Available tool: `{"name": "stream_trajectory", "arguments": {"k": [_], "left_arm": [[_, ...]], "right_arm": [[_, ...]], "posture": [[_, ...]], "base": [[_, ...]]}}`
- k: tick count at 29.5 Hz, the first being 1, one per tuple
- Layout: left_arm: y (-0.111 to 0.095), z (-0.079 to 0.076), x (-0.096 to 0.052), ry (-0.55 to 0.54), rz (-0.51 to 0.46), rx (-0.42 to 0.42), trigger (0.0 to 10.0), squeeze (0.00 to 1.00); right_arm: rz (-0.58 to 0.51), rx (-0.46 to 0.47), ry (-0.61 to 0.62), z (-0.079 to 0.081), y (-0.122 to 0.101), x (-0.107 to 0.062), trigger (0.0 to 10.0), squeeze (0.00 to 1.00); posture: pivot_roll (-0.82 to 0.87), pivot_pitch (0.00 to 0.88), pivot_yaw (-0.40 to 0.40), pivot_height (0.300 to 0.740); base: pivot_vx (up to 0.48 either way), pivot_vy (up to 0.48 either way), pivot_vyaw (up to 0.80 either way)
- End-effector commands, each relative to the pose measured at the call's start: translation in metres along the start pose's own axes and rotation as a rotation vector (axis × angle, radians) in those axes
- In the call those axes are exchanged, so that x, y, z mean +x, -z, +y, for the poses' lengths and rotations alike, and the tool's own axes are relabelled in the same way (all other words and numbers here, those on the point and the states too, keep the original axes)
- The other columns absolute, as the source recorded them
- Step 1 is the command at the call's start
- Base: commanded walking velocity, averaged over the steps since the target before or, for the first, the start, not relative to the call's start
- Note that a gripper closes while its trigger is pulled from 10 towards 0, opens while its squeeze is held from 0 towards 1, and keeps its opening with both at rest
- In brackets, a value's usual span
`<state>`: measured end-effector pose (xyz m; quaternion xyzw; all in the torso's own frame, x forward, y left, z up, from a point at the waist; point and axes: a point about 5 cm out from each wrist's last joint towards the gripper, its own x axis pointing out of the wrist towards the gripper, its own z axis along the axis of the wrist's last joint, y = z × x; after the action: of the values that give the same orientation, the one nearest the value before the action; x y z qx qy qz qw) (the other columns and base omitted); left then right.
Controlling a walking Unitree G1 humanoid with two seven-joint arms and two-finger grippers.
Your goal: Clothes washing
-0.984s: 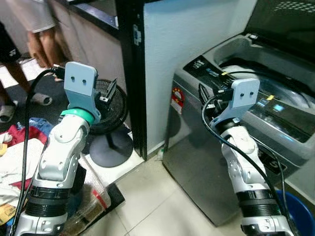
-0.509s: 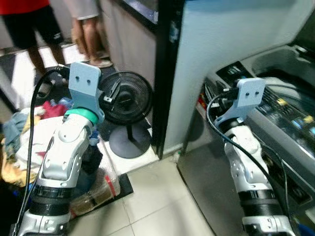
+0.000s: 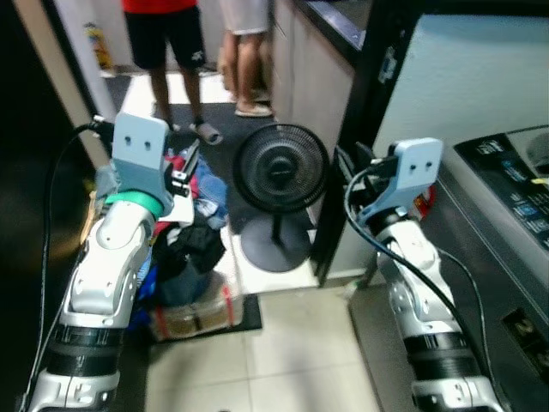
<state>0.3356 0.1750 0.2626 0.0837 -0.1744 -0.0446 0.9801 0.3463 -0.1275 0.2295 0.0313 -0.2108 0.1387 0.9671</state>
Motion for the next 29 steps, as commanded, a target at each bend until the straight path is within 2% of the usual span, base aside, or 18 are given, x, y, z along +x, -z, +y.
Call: {"name": "stream_trajectory", "arguments": {"k": [1, 5, 21, 29], "left_arm": [[0.002, -0.001, 0.000, -0.003, 0.004, 0.014, 10.0, 0.00], [0.002, -0.003, 0.001, 0.001, 0.001, 0.017, 10.0, 0.00], [0.002, -0.002, 0.002, -0.001, -0.001, 0.024, 10.0, 0.00], [0.003, -0.001, 0.002, -0.008, 0.002, 0.015, 10.0, 0.00]], "right_arm": [[-0.004, 0.008, -0.016, 0.004, -0.001, -0.001, 10.0, 0.00], [-0.003, -0.003, -0.034, 0.008, 0.000, -0.003, 10.0, 0.00], [-0.004, -0.013, 0.023, -0.002, 0.000, -0.002, 10.0, 0.00], [-0.019, -0.005, 0.060, -0.008, -0.003, -0.001, 10.0, 0.00]], "posture": [[0.09, 0.027, 0.016, 0.740], [0.09, 0.026, 0.017, 0.740], [0.09, 0.027, 0.017, 0.740], [0.08, 0.025, 0.018, 0.740]], "base": [[0.465, 0.000, 0.00], [0.465, 0.000, 0.00], [0.464, 0.000, 0.77], [0.372, 0.000, 0.00]]}}
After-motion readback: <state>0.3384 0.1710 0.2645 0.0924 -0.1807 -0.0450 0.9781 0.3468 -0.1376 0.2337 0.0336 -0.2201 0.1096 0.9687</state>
